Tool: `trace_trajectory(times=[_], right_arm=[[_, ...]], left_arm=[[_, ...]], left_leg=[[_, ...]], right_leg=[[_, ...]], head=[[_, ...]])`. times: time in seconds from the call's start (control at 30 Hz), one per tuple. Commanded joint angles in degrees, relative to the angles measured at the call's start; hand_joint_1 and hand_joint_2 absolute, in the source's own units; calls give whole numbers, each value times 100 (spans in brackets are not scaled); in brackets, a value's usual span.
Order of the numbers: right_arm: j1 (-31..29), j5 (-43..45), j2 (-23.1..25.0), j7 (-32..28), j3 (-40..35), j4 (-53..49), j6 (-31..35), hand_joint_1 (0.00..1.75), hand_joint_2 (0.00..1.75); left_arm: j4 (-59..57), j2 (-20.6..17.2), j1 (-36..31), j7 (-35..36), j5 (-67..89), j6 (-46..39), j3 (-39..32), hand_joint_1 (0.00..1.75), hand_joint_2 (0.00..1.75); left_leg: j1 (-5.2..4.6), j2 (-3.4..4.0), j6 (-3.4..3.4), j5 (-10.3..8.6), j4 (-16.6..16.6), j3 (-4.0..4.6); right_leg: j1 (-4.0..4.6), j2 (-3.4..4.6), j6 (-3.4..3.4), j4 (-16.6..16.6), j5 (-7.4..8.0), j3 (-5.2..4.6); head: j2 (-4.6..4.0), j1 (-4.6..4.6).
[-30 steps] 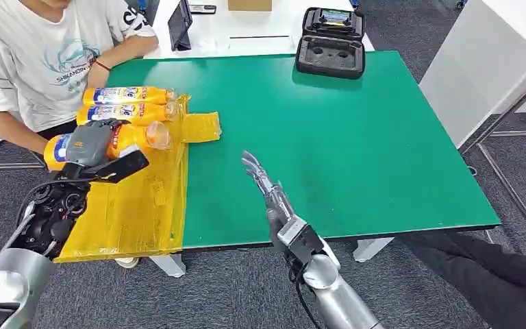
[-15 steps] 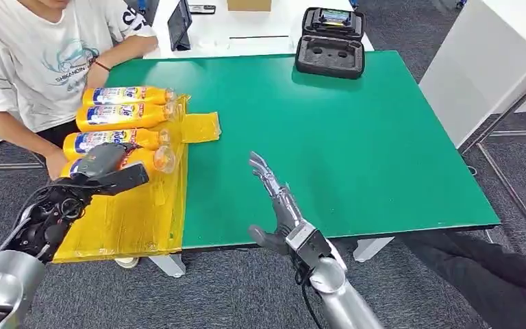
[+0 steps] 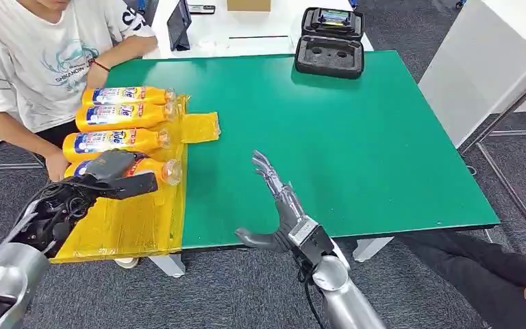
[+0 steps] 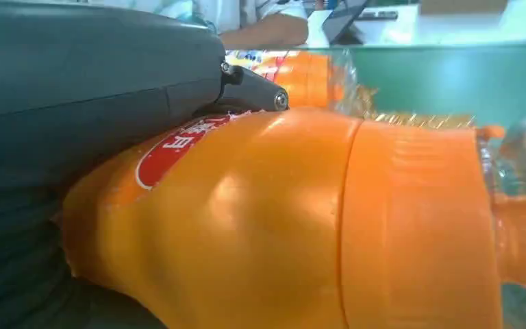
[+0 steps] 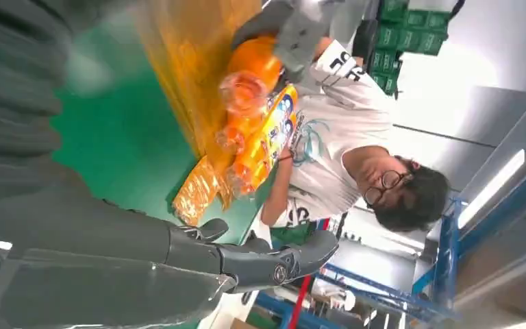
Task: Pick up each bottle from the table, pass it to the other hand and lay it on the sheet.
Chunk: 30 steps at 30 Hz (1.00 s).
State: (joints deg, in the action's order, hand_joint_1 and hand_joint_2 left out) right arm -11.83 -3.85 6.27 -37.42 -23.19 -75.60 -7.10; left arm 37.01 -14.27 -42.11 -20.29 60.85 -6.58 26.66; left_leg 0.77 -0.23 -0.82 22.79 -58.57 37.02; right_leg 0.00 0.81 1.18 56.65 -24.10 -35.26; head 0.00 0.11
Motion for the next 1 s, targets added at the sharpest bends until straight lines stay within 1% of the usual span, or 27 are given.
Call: trace_trajectory(times=[0.03, 0.1, 0.13, 0.23, 0.27, 0.33, 0.37, 0.43, 0.47, 0.63, 0.67, 0.73, 0.77, 0.83, 0.87, 0.9, 0.93, 0.97, 1.0], right_arm=[[-341, 78, 48, -37, -6, 696, -195, 0, 175], [-422, 82, 76, -36, -44, 778, -191, 0, 175], [-453, 83, 82, -32, -56, 797, -196, 0, 175], [-528, 97, 97, -1, -101, 813, -222, 0, 175], [-528, 98, 96, 4, -102, 805, -224, 0, 175], [-523, 98, 92, 4, -102, 805, -224, 0, 175], [-523, 98, 92, 4, -102, 805, -224, 0, 175], [-518, 98, 88, 4, -101, 804, -224, 0, 175], [-518, 98, 88, 4, -101, 804, -224, 0, 175], [-545, 109, 86, 42, -122, 799, -242, 0, 175], [-561, 110, 91, 45, -130, 810, -240, 0, 175], [-585, 106, 95, 56, -153, 830, -216, 0, 175], [-583, 106, 100, 56, -156, 831, -216, 0, 175], [-555, 104, 110, 56, -151, 820, -181, 0, 175], [-524, 99, 110, 56, -158, 804, -175, 0, 175], [-508, 87, 102, 51, -163, 795, -132, 0, 175], [-503, 83, 92, 57, -169, 808, -129, 0, 175], [-487, 91, 89, 56, -162, 815, -122, 0, 175], [-474, 93, 83, 52, -161, 819, -123, 0, 175]], left_arm=[[-895, -41, -16, 148, 284, -69, 583, 175, 175], [-988, -60, 77, 196, 433, -83, 668, 175, 175], [-1035, -36, 101, 200, 452, -64, 677, 175, 175], [-1157, 77, 162, 295, 530, -122, 703, 175, 175], [-1160, 92, 168, 308, 535, -129, 705, 175, 175], [-1159, 100, 157, 308, 535, -124, 705, 175, 175], [-1159, 100, 157, 308, 535, -124, 705, 175, 175], [-1163, 92, 145, 306, 534, -117, 701, 175, 175], [-1163, 92, 145, 306, 534, -117, 701, 175, 175], [-1230, 140, 192, 341, 579, -63, 696, 175, 175], [-1235, 163, 225, 376, 578, -115, 672, 175, 175], [-1292, 237, 229, 279, 479, -20, 552, 175, 175], [-1291, 233, 218, 279, 479, -16, 549, 175, 175], [-1293, 247, 196, 188, 369, 136, 451, 175, 175], [-1284, 227, 185, 190, 349, 147, 413, 166, 175], [-1289, 229, 178, 131, 283, 258, 349, 147, 175], [-1295, 223, 179, 40, 185, 369, 275, 82, 175], [-1309, 220, 182, -38, 84, 490, 204, 56, 175], [-1314, 211, 188, -46, 81, 497, 202, 56, 175]], left_leg=[[-5, 13, -1, 13, 14, -50], [-5, 12, -1, 7, 9, -27], [-6, 20, -1, 14, 13, -48], [-4, 9, -1, 6, 7, -23], [-6, 10, -2, 10, 9, -34], [-8, 3, -2, 4, 11, -27], [-7, 7, -1, 9, 13, -43], [-5, 3, -1, 3, 9, -28], [-7, 6, 0, 7, 13, -43], [-5, 5, -1, 5, 9, -36], [-7, 7, -1, 9, 15, -53], [-7, 6, -1, 5, 11, -40], [-10, 8, -1, 8, 17, -55], [-6, 3, -1, 4, 12, -46], [-6, 3, 0, 3, 11, -46], [-7, 5, -1, 5, 14, -55], [-6, 4, 0, 4, 11, -51], [-6, 9, 0, 6, 16, -63], [-6, 8, -1, 5, 14, -60]], right_leg=[[-4, 4, 2, -12, -10, 45], [-4, 6, 1, -7, -4, 23], [-4, 10, 2, -10, -10, 41], [-4, 3, 1, -5, -5, 20], [-5, 2, 2, -6, -9, 31], [-7, -3, 1, -5, -6, 26], [-6, -1, 1, -8, -9, 41], [-5, -2, 0, -6, -3, 28], [-6, -1, 1, -8, -7, 42], [-4, 0, -2, -5, -2, 34], [-5, -1, -3, -10, -4, 49], [-6, 1, -7, -6, 2, 37], [-8, 0, -6, -10, -1, 50], [-5, -3, -7, -7, 2, 43], [-6, -2, -8, -5, 2, 43], [-6, -2, -8, -9, 1, 53], [-5, -1, -8, -6, 2, 50], [-5, 1, -8, -11, 2, 61], [-5, 1, -8, -9, 2, 57]], head=[[0, -2], [0, -2], [0, 0], [0, -2], [0, 0], [0, 0], [0, -2], [0, -2], [0, -2], [0, -2], [0, 0], [0, -2], [0, -2], [0, -2], [0, -2], [0, -2], [0, -2], [0, -2], [0, -2]])
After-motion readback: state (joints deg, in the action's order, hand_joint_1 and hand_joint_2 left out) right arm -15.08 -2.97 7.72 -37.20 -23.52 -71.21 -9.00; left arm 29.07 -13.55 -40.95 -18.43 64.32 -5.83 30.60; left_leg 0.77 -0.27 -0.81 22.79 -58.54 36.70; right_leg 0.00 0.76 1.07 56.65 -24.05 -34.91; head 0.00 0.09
